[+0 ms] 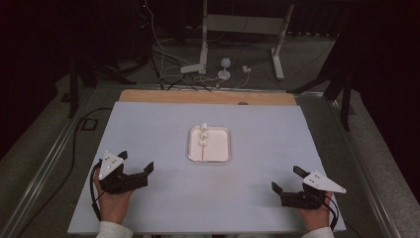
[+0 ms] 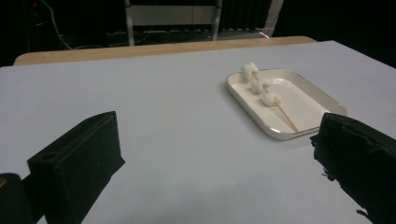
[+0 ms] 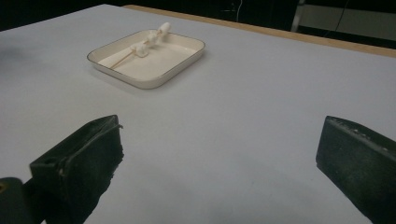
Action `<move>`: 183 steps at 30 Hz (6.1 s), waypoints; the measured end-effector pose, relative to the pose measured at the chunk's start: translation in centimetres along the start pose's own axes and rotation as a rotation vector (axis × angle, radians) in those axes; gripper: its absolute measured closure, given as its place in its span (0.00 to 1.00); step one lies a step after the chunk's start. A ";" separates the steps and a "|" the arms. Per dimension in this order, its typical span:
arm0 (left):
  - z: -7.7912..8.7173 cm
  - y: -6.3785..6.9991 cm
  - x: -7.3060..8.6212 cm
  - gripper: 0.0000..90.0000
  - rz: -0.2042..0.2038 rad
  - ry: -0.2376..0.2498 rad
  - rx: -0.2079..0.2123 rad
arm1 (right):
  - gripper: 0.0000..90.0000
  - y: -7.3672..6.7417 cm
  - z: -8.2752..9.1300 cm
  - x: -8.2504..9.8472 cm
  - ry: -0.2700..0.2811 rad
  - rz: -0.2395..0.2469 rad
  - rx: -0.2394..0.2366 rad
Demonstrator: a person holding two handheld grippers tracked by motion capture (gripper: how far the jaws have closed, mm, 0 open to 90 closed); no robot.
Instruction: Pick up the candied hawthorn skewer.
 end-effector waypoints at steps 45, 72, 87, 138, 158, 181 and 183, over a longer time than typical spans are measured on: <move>-9.4 5.3 -5.1 0.01 -0.091 -0.118 0.085 | 0.00 0.3 -0.4 0.2 -0.023 0.010 0.024; -14.3 8.4 -4.7 0.01 -0.117 -0.216 0.110 | 0.00 0.3 -0.5 0.2 -0.026 0.010 0.022; -16.4 10.0 -3.8 0.08 -0.134 -0.308 0.133 | 0.00 0.4 -0.5 0.2 -0.027 0.009 0.022; -16.3 10.0 -2.4 1.00 -0.116 -0.584 0.084 | 0.00 0.5 -0.8 0.4 -0.041 0.008 0.020; -14.1 8.9 -2.8 1.00 -0.101 -0.483 0.131 | 0.00 0.4 -0.8 0.3 -0.039 0.004 0.014; -9.6 7.0 -2.5 1.00 -0.077 -0.290 0.158 | 0.00 -0.5 -0.8 -0.9 -0.006 -0.015 -0.013; -9.4 6.9 -2.4 1.00 -0.087 -0.289 0.163 | 0.00 -0.5 -0.9 -1.0 -0.005 -0.017 -0.013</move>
Point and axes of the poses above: each handheld gripper's, and its own axes: z roughly backward along the jaws, x roughly out of its underside, y roughly to its right, the point moved 7 cm from there along -z, roughly forward along the jaws, and after that the axes turned 13 degrees about -y, right-handed, at the moved point
